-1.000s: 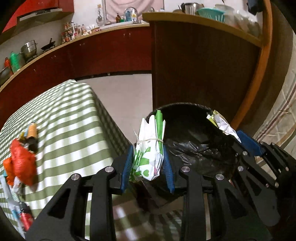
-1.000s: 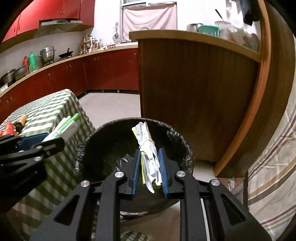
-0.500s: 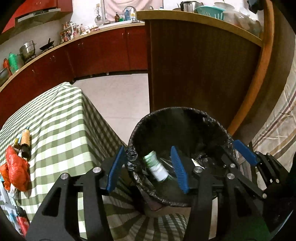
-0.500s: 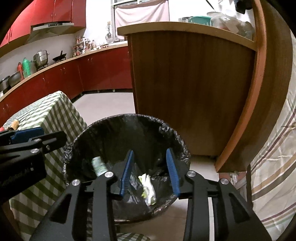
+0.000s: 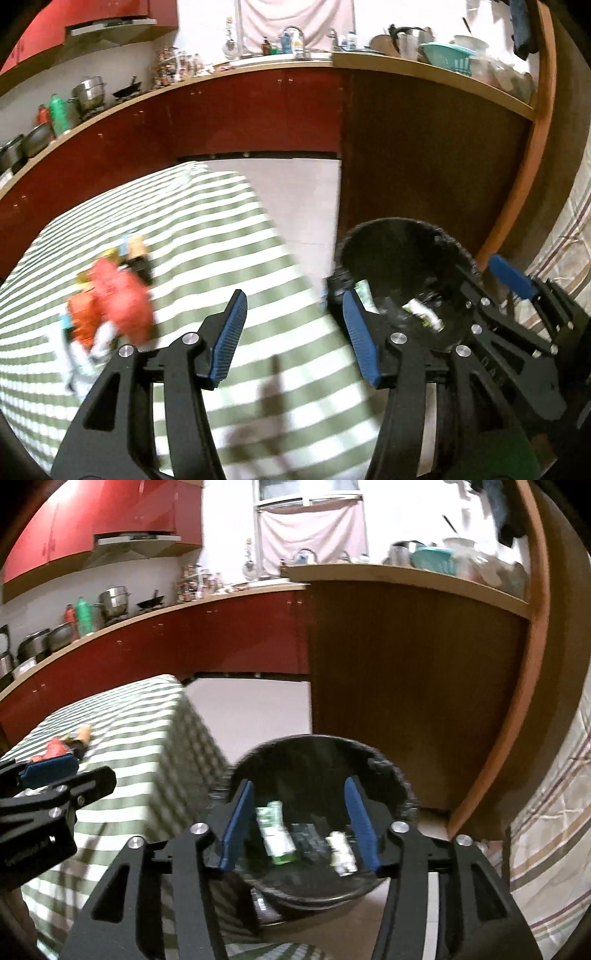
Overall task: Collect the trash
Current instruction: 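Open both tools to drop the items into the bin, return to table, then grasp the red spray can with the right tool while the left tool grasps the white toothpaste tube, then carry the red can and toothpaste tube over the black bin with both tools, then open the left tool then the right tool to drop both items into the bin, then grasp the white tube with blue print with the left tool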
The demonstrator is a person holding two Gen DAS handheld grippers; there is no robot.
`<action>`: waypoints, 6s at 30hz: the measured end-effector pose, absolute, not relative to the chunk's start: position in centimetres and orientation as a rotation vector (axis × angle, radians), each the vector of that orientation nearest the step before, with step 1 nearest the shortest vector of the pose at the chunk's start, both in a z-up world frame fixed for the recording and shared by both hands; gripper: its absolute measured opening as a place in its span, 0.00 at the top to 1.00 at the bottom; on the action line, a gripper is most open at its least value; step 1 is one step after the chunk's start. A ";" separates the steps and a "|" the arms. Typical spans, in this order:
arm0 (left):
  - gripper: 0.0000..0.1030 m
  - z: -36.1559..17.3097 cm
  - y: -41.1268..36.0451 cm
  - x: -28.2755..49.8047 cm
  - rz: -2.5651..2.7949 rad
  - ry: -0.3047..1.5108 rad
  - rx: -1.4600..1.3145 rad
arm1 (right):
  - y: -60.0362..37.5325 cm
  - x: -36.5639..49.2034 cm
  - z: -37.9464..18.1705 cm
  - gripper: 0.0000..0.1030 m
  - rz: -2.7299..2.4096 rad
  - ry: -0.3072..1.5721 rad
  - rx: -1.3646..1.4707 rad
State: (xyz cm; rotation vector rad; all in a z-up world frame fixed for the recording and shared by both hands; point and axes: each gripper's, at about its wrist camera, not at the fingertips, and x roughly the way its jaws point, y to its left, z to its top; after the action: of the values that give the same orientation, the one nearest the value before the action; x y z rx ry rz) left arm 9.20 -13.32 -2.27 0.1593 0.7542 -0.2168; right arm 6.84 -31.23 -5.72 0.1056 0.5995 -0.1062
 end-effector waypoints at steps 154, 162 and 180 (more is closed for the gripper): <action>0.38 -3.8 -18.1 13.8 -0.238 0.825 0.136 | -34.7 10.3 -5.4 0.62 -0.142 0.602 0.113; 0.36 -1.8 -11.0 11.3 -0.155 0.802 0.123 | -29.1 9.9 -4.5 0.60 -0.023 0.600 0.095; 0.32 -2.5 5.2 8.4 0.167 0.825 0.046 | -14.7 9.7 -5.4 0.60 0.246 0.657 0.022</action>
State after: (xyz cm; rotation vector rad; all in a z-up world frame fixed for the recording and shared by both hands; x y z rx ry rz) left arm 8.36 5.20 -2.53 0.0463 0.8253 0.1665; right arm 9.75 -14.70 -5.42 0.0220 0.6566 0.2460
